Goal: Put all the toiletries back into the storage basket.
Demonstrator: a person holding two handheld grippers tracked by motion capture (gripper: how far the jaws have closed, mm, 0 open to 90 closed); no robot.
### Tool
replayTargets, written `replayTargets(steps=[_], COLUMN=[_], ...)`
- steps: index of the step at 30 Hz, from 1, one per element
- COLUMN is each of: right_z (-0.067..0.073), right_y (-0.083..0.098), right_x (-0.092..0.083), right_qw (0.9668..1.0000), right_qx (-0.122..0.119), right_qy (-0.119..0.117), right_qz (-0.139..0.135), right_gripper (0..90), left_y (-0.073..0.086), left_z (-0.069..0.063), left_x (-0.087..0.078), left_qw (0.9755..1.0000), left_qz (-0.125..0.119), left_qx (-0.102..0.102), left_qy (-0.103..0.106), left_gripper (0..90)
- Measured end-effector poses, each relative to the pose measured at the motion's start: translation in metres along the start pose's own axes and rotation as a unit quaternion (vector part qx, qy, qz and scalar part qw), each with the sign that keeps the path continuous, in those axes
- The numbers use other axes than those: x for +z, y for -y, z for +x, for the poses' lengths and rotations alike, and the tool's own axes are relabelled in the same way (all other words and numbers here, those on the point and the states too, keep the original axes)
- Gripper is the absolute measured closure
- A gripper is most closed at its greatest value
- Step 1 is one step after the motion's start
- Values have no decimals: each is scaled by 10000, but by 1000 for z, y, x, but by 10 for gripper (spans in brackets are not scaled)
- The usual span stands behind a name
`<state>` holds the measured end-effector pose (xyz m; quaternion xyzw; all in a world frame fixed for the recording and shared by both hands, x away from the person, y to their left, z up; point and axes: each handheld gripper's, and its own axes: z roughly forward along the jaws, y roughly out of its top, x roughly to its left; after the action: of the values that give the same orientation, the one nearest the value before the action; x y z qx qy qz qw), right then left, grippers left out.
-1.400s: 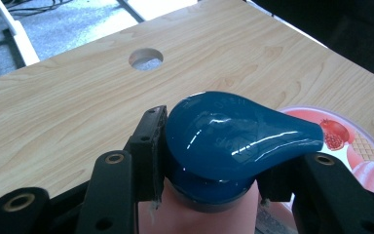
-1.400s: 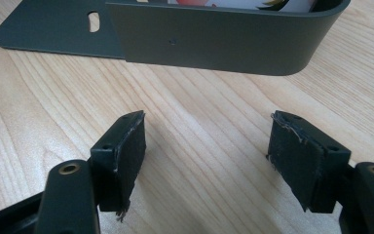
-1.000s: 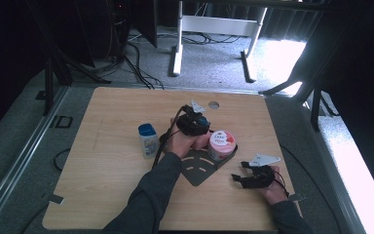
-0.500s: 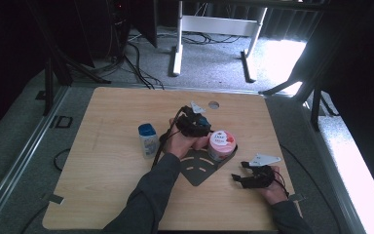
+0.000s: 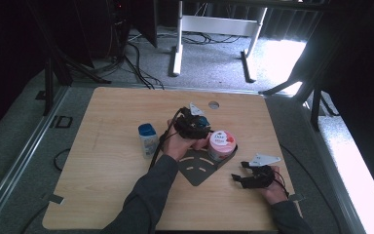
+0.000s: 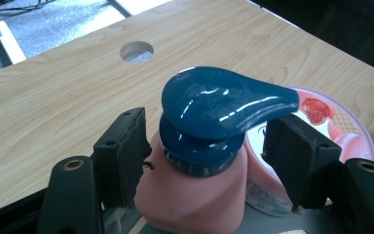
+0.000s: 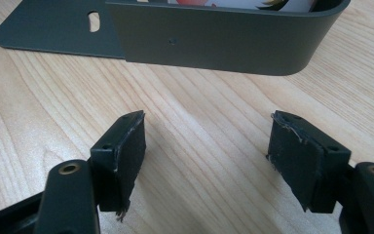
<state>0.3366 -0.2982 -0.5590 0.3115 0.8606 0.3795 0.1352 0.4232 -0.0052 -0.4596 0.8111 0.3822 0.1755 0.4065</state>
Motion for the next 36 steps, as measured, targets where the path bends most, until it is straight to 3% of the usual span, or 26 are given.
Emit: replayTargets(steps=[9,18,29,36], right_z=[0,0,0,0], right_y=[0,0,0,0], right_x=[0,0,0,0], right_qw=[10000,10000,10000,10000], right_qx=[-1,5,2,2], right_qy=[1,7,8,12], right_qz=[2,6,6,7], right_gripper=[294,294,294,295], left_y=[5,11,23,29], left_z=[1,0,3,2], left_x=[-7,-15,-21,-26], left_qw=[10000,9999,9991,9987], left_qz=[-12,-43,175,167], left_qx=[14,50,122,158], left_qy=[53,123,375,465], left_gripper=[345,420,461,526])
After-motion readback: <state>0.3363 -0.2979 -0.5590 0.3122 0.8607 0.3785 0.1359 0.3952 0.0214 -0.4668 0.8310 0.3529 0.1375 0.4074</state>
